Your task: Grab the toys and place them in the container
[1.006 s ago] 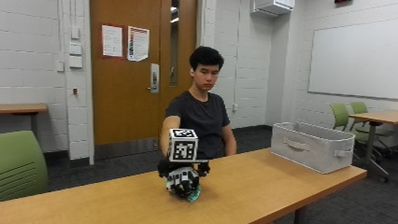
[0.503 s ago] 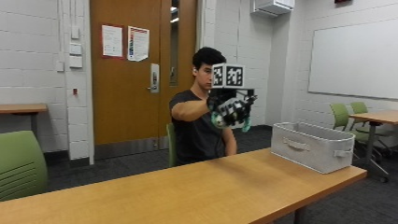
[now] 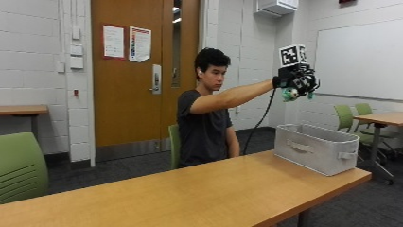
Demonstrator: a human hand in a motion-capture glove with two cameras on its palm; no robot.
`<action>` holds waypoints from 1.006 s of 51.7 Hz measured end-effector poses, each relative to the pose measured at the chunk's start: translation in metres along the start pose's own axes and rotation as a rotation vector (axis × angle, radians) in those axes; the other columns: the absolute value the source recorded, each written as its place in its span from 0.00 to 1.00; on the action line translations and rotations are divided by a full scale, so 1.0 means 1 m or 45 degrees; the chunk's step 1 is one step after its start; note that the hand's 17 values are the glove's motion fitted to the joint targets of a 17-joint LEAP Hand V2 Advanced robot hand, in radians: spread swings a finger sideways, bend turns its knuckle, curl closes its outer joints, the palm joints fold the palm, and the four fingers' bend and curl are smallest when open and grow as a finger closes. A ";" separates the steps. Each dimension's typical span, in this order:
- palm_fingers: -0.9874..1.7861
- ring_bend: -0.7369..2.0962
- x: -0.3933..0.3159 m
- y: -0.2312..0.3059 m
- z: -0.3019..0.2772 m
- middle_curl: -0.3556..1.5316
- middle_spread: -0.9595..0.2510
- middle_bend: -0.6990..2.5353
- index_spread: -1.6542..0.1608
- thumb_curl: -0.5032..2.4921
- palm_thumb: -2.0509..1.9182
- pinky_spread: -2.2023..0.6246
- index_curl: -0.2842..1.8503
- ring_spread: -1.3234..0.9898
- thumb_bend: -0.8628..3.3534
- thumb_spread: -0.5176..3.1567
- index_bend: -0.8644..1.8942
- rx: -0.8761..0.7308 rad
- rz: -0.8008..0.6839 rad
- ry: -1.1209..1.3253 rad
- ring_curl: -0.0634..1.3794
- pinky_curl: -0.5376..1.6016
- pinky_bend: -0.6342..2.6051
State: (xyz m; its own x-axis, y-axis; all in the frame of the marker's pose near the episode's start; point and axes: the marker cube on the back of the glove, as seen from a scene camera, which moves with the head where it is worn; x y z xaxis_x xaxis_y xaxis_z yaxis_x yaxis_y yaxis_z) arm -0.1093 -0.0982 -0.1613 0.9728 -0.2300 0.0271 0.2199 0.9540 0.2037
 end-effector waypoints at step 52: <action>0.38 0.57 -0.055 0.047 0.080 0.57 0.60 0.30 0.72 0.30 0.48 0.72 0.27 0.47 0.18 0.42 0.37 -0.092 -0.288 0.017 0.26 0.43 0.55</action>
State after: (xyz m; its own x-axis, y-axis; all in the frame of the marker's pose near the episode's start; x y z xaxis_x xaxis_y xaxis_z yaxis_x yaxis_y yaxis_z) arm -0.1579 -0.0563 -0.0745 0.8990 -0.4373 -0.0240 0.4364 0.8899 0.1326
